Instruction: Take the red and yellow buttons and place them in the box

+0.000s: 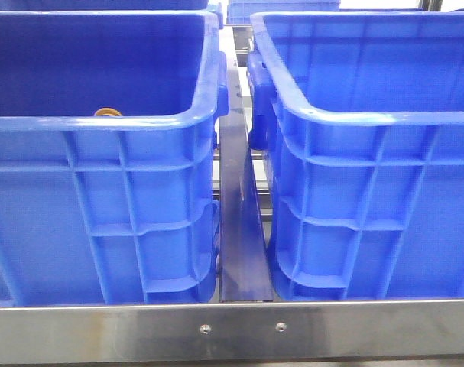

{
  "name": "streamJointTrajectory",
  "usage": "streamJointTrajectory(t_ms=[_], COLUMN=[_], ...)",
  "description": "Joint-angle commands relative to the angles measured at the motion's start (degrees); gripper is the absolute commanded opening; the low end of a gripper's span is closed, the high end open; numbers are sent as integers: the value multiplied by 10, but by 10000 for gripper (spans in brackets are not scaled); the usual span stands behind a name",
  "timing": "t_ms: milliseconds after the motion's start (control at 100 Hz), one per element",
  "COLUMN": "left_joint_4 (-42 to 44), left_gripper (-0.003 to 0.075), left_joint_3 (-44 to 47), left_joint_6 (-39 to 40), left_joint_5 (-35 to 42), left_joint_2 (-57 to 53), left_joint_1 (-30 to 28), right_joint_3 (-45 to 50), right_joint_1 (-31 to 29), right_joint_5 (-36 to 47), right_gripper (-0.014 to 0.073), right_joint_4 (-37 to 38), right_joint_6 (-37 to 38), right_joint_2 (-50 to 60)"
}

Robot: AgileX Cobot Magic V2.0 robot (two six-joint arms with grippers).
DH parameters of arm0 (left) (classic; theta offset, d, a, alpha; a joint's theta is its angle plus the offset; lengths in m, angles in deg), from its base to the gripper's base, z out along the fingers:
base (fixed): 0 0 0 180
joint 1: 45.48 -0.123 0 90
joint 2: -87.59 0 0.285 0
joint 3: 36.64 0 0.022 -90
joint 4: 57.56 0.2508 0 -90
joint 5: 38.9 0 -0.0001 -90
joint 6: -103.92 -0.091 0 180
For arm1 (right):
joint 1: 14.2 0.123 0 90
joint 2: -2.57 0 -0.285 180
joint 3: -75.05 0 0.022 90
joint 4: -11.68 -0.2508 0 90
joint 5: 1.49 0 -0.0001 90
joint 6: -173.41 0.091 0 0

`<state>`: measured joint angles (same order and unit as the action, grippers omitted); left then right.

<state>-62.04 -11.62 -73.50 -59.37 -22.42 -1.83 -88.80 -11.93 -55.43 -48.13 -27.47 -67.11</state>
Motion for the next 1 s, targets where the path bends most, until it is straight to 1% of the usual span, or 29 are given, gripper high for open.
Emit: streamJointTrajectory(t_ms=[0,210,420,710,870,990], left_joint_4=[-2,-2,-2,-2,-2,-2], left_gripper=[-20,-20,-20,-20,-20,-20], left_joint_3=[-16,-16,-16,-16,-16,-16], left_joint_6=[1,1,1,1,1,1], left_joint_5=[49,49,49,49,49,49], left_joint_2=[-14,-14,-14,-14,-14,-14], left_joint_1=[4,4,4,4,4,4], right_joint_3=[-35,-92,-143,-195,-201,-201], right_joint_1=[25,101,151,198,219,224], right_joint_5=[6,16,29,34,34,34], right_gripper=[598,598,598,598,598,597], right_joint_4=[-83,-83,-83,-83,-83,-83], right_joint_6=[-35,-35,-35,-36,-36,-42], right_joint_2=[-22,-89,-150,-210,-220,-220])
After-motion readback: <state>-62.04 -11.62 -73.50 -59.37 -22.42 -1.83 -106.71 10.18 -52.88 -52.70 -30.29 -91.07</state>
